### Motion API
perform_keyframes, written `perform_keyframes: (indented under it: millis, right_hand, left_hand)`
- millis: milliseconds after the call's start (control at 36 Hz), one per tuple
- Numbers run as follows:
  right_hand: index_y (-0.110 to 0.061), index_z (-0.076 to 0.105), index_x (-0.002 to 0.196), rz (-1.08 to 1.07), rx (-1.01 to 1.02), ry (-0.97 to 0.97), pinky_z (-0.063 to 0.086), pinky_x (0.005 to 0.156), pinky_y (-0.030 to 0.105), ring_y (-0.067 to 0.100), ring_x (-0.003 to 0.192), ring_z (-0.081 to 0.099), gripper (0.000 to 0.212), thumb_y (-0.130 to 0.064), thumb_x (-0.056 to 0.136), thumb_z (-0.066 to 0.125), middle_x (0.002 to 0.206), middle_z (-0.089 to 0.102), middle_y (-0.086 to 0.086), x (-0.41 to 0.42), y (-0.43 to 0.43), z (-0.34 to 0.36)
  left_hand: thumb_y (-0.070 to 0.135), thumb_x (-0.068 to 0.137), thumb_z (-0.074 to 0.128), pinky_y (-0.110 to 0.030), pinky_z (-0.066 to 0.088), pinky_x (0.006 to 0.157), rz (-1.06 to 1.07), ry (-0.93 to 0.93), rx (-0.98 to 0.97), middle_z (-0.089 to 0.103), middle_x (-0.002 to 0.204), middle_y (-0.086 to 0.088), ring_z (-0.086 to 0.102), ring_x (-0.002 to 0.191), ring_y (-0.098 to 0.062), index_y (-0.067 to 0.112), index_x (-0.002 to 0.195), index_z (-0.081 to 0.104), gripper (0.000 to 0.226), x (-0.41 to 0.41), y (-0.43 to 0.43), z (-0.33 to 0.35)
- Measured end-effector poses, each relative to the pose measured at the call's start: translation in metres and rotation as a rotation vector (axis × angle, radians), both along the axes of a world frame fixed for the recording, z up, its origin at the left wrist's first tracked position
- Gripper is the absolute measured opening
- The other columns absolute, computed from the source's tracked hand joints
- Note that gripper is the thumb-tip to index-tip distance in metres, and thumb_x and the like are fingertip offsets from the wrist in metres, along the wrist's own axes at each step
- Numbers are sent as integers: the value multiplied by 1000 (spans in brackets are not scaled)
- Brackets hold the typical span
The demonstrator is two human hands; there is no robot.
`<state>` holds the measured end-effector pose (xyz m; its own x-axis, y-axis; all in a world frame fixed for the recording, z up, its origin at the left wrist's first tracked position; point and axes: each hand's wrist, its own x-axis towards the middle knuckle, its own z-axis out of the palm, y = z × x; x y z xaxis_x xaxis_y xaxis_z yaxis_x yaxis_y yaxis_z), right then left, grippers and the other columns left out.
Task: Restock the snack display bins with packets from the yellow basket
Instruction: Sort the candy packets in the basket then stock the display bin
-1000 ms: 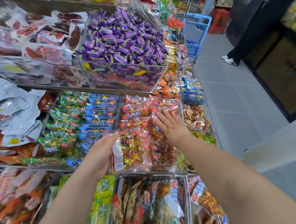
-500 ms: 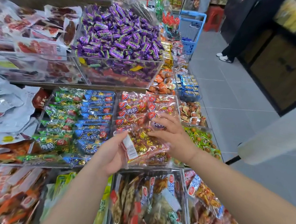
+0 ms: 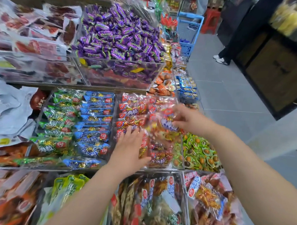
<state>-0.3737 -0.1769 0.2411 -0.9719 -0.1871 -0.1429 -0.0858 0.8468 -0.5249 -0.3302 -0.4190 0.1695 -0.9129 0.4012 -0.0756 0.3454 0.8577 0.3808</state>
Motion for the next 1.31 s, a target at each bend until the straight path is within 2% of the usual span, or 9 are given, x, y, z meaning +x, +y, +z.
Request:
perform_keyframes:
  millis: [139,222,306,444,556,722,861,1139,1306]
  right_hand:
    - [-36,43,132,125,427,68,48,77,33,23,99,57,44,-20,92,51,112,61,2,-8,-26,-21]
    - [-31,37,137,100,560,141,48,90,43,33,113,50,52,-9,91,47,122,56,11,-5,-40,-41]
    - [-23,25,145,37,591,237,29,107,46,36,128,32,69,-1,84,49,138,41,16,5,-49,-59]
    - [-16,-25,143,92,564,259,-29,107,46,31,140,-27,95,-52,91,46,153,-26,9,26,-53,-93]
    - [-19,-52,122,135,701,165,-37,99,47,30,124,-51,109,-58,89,44,134,-54,10,20,-44,-110]
    - [-24,-58,114,182,777,139,-38,94,47,28,123,-49,116,-68,84,45,137,-50,6,-14,-42,-103]
    - [-23,-33,141,185,831,96,-30,101,46,28,142,-23,116,-72,78,51,155,-23,7,-14,-45,-98]
    - [-27,-14,149,80,537,86,-13,115,46,24,143,-20,95,-45,87,56,158,-14,1,11,-49,-65]
    - [-25,35,143,-251,123,239,10,116,38,23,140,17,58,-30,89,56,148,27,3,61,-40,-62]
  left_hand:
    - [69,86,44,-45,-23,107,2,16,-295,-14,161,-13,-20,146,-33,17,152,-15,102,-3,5,-19]
    - [67,88,41,-46,-23,109,-4,37,-324,-11,161,-12,-16,147,-33,18,151,-16,99,-4,3,-26]
    - [64,89,44,-45,-21,110,0,40,-298,-8,162,-10,-11,148,-31,19,152,-11,95,-6,0,-29]
    - [60,89,47,-43,-23,108,-2,65,-272,-4,162,-9,-8,148,-30,19,153,-6,93,-7,-1,-32]
    - [60,89,47,-43,-24,108,4,67,-272,-6,162,-8,-10,148,-30,19,153,-7,93,-8,0,-36]
    - [58,88,49,-42,-24,108,-20,48,-266,-7,162,-8,-13,148,-29,19,153,-5,93,-12,-3,-39]
    - [64,86,46,-43,-25,108,-40,5,-287,-14,161,-6,-20,147,-28,19,153,-9,98,-16,-7,-42]
    - [52,87,56,-38,-21,110,-28,-16,-94,-11,162,-1,-22,146,-24,25,153,-6,94,-10,-9,-27]
    - [21,88,61,-36,27,110,18,177,305,51,132,-3,39,128,-23,15,131,54,44,32,15,-12]
